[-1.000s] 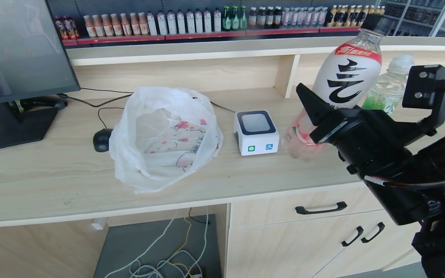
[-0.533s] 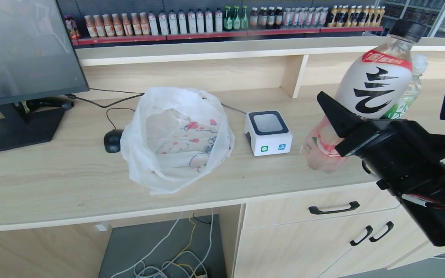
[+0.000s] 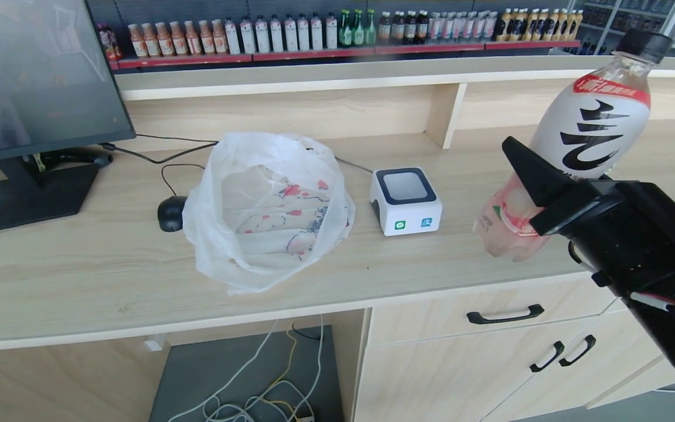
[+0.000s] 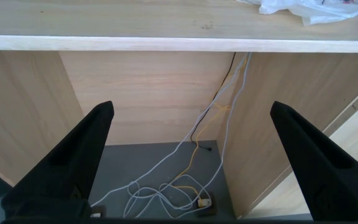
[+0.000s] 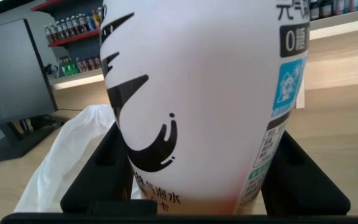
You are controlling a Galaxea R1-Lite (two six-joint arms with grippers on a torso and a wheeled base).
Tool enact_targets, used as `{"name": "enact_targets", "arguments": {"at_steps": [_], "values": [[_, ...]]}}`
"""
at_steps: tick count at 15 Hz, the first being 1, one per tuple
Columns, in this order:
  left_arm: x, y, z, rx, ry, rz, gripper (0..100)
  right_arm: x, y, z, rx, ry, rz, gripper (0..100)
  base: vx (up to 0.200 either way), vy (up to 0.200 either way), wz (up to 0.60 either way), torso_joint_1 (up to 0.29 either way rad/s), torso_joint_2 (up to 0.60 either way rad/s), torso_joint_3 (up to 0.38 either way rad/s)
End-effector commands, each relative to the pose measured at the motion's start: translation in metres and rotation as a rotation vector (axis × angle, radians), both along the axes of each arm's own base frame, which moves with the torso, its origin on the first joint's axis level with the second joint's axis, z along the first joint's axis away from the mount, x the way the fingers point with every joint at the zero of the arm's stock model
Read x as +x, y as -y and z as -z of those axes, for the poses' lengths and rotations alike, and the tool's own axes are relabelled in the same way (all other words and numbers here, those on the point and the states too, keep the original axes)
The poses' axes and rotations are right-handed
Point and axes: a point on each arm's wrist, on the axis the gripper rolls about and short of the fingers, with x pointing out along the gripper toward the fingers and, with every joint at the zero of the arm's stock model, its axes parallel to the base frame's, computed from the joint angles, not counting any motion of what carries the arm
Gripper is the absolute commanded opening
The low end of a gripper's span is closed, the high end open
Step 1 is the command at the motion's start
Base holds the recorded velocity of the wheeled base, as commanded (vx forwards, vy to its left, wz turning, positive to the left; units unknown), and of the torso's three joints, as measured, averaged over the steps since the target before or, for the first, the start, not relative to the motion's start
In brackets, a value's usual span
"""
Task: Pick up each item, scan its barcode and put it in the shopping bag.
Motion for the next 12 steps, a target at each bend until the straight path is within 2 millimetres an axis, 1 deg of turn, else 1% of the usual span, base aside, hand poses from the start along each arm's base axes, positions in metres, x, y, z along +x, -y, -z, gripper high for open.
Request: {"name": "enact_targets", "arguments": {"at_steps": [1, 2, 3, 4, 5, 6, 8, 9, 10, 12], "values": [[0.0, 0.0, 0.0, -0.001, 0.0, 0.0, 100, 0.03, -0.021, 0.013, -0.013, -0.038, -0.039, 0, 0.0, 0.0, 0.0, 0.0, 0.0, 0.0], [0.0, 0.0, 0.0, 0.0, 0.0, 0.0, 100, 0.042, -0.029, 0.009, 0.026, -0.028, -0.057, 0, 0.0, 0.0, 0.0, 0.0, 0.0, 0.0], [0.0, 0.0, 0.0, -0.001, 0.0, 0.0, 100, 0.052, -0.038, 0.0, 0.08, -0.003, -0.086, 0, 0.0, 0.0, 0.0, 0.0, 0.0, 0.0], [0.0, 0.0, 0.0, -0.001, 0.0, -0.002, 100, 0.058, -0.043, -0.004, 0.102, 0.012, -0.099, 0, 0.0, 0.0, 0.0, 0.0, 0.0, 0.0], [0.0, 0.0, 0.0, -0.001, 0.0, 0.0, 100, 0.069, -0.049, -0.006, 0.137, 0.02, -0.121, 0, 0.0, 0.0, 0.0, 0.0, 0.0, 0.0], [0.0, 0.0, 0.0, 0.0, -0.001, 0.0, 100, 0.077, -0.056, 0.0, 0.18, -0.011, -0.175, 0, 0.0, 0.0, 0.0, 0.0, 0.0, 0.0], [0.0, 0.0, 0.0, 0.0, 0.0, 0.0, 100, 0.09, -0.059, 0.011, 0.162, -0.032, -0.228, 0, 0.0, 0.0, 0.0, 0.0, 0.0, 0.0], [0.0, 0.0, 0.0, 0.0, 0.0, 0.0, 100, 0.098, -0.062, 0.009, 0.14, -0.004, -0.274, 0, 0.0, 0.0, 0.0, 0.0, 0.0, 0.0], [0.0, 0.0, 0.0, -0.001, 0.0, 0.0, 100, 0.099, -0.063, 0.008, 0.138, 0.001, -0.282, 0, 0.0, 0.0, 0.0, 0.0, 0.0, 0.0], [0.0, 0.0, 0.0, 0.0, -0.001, 0.0, 100, 0.126, -0.072, 0.008, 0.136, 0.048, -0.305, 0, 0.0, 0.0, 0.0, 0.0, 0.0, 0.0]]}}
